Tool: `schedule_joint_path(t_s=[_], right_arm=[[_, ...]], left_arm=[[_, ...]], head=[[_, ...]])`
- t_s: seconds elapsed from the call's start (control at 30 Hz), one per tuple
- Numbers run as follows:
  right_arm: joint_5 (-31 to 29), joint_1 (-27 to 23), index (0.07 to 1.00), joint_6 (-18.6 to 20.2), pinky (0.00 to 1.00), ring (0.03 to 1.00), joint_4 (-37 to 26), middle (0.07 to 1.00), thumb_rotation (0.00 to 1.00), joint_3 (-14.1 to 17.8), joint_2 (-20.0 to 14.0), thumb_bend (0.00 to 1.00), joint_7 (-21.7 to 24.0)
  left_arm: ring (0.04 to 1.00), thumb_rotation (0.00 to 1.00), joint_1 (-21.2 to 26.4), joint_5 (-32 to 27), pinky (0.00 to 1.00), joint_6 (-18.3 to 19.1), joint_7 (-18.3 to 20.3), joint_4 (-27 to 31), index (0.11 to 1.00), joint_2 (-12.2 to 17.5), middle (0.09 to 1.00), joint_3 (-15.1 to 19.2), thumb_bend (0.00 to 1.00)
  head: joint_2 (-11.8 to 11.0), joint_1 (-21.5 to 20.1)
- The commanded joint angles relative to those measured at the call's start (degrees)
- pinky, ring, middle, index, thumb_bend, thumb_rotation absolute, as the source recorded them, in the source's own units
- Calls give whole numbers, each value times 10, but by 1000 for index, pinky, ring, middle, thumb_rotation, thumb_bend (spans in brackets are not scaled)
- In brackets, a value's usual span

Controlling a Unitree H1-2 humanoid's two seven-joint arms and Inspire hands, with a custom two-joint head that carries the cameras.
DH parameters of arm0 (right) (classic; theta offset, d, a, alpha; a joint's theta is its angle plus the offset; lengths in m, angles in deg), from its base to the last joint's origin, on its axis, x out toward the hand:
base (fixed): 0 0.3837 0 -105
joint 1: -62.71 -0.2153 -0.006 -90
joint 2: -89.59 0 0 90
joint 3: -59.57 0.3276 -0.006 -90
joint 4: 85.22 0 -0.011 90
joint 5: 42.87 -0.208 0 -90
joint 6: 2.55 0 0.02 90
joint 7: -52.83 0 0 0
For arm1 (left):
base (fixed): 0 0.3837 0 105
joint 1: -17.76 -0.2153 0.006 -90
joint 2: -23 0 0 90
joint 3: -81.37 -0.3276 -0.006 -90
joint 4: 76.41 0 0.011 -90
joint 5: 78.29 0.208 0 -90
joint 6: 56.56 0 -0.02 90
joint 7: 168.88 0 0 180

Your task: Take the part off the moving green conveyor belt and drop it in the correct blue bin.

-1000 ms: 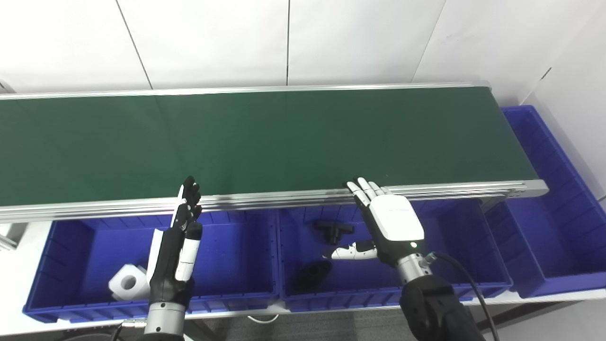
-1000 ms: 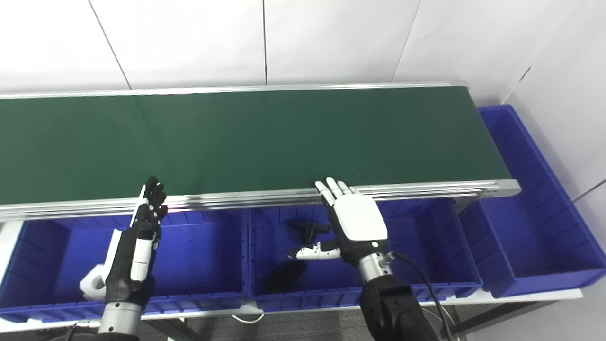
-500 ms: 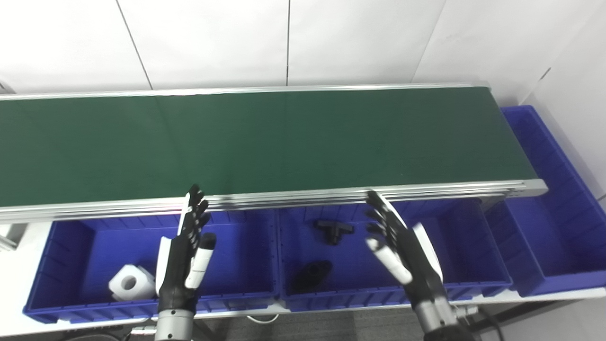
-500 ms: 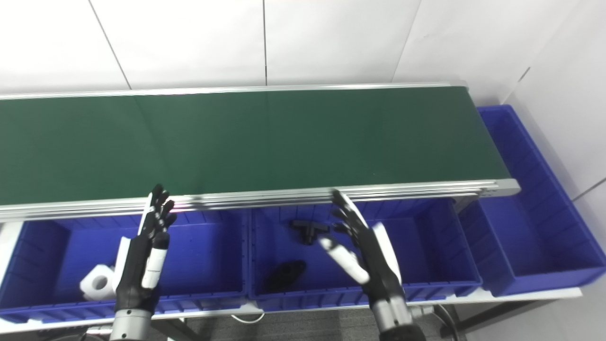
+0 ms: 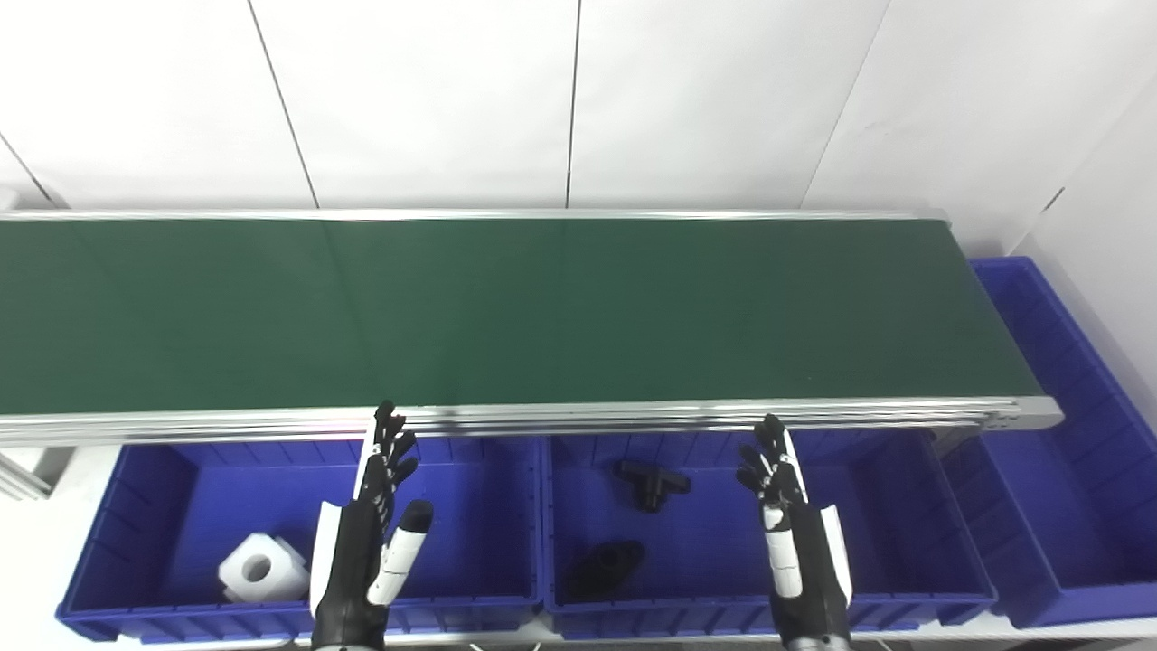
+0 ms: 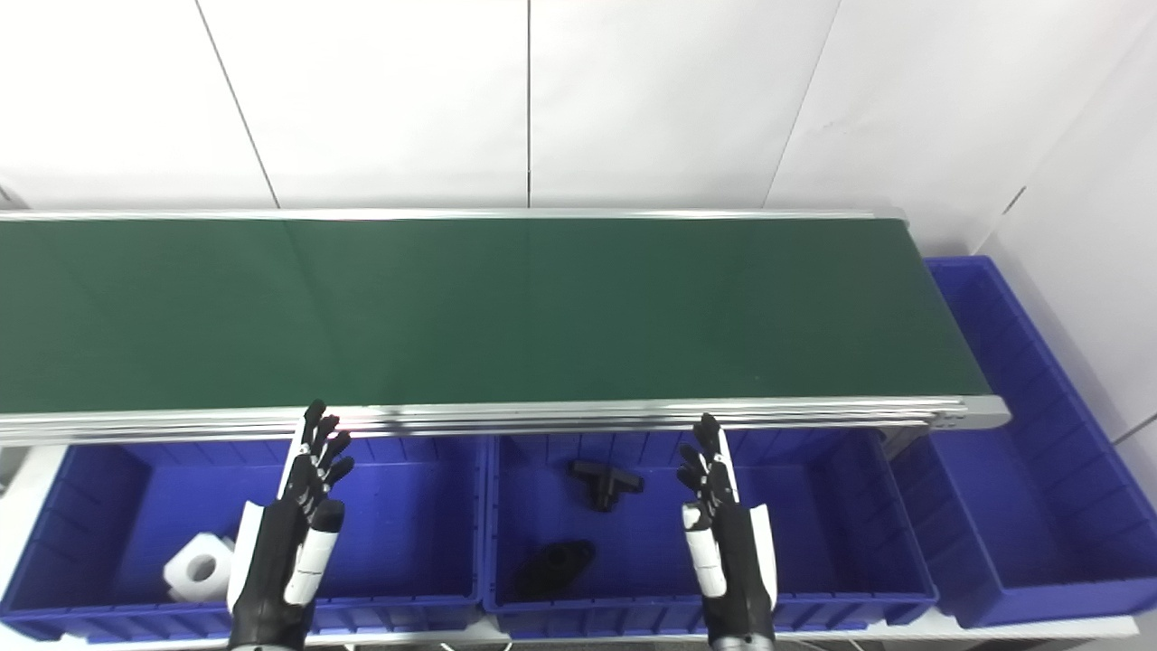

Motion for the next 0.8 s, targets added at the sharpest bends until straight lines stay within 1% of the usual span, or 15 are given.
schedule_joint_path(t_s=[0.0, 0.13, 0.23, 0.3, 0.4, 0.5, 0.57, 0.7, 0.77], right_arm=[[5, -4, 1000, -31, 913, 938, -4, 989, 1000, -3, -3, 966, -3], [10, -7, 1000, -45, 905, 935, 2, 989, 1000, -4, -6, 962, -4], [5, -8, 1000, -52, 926, 949, 6, 998, 999, -8, -11, 963, 4], [4, -8, 1000, -57, 932, 955, 9, 1000, 995, -11, -16, 965, 8], [4, -10, 1000, -69, 941, 962, 18, 1000, 981, -14, -22, 972, 9], [3, -12, 1000, -85, 938, 960, 28, 1000, 973, -16, -26, 977, 8], [2, -12, 1000, -95, 939, 959, 32, 1000, 976, -17, -29, 968, 7], [0, -16, 1000, -100, 950, 959, 39, 1000, 988, -25, -35, 959, 7], [-6, -19, 997, -100, 950, 957, 43, 993, 980, -28, -37, 980, 8]], left_arm=[[932, 973, 1, 4, 884, -23, -10, 9, 1000, -5, 980, -4, 665], [926, 955, 2, 5, 864, -29, -12, 7, 1000, -9, 975, -3, 664], [916, 958, 2, 10, 838, -34, -14, 7, 1000, -11, 971, -1, 636], [916, 961, 2, 8, 838, -34, -13, 7, 1000, -12, 970, -1, 632], [922, 958, 3, 5, 865, -29, -12, 5, 1000, -13, 976, 0, 652], [922, 961, 6, 10, 864, -37, -18, -2, 1000, -13, 977, 3, 642], [928, 959, 8, 14, 868, -39, -22, -5, 1000, -13, 980, 4, 655], [940, 954, 15, 18, 868, -47, -28, -14, 1000, -9, 989, 9, 664], [948, 959, 17, 20, 867, -52, -30, -16, 1000, -8, 996, 12, 651]], head=[[-3, 8], [-1, 9], [-1, 10], [-2, 13], [-6, 18], [-17, 25], [-24, 28], [-23, 27], [-22, 26]])
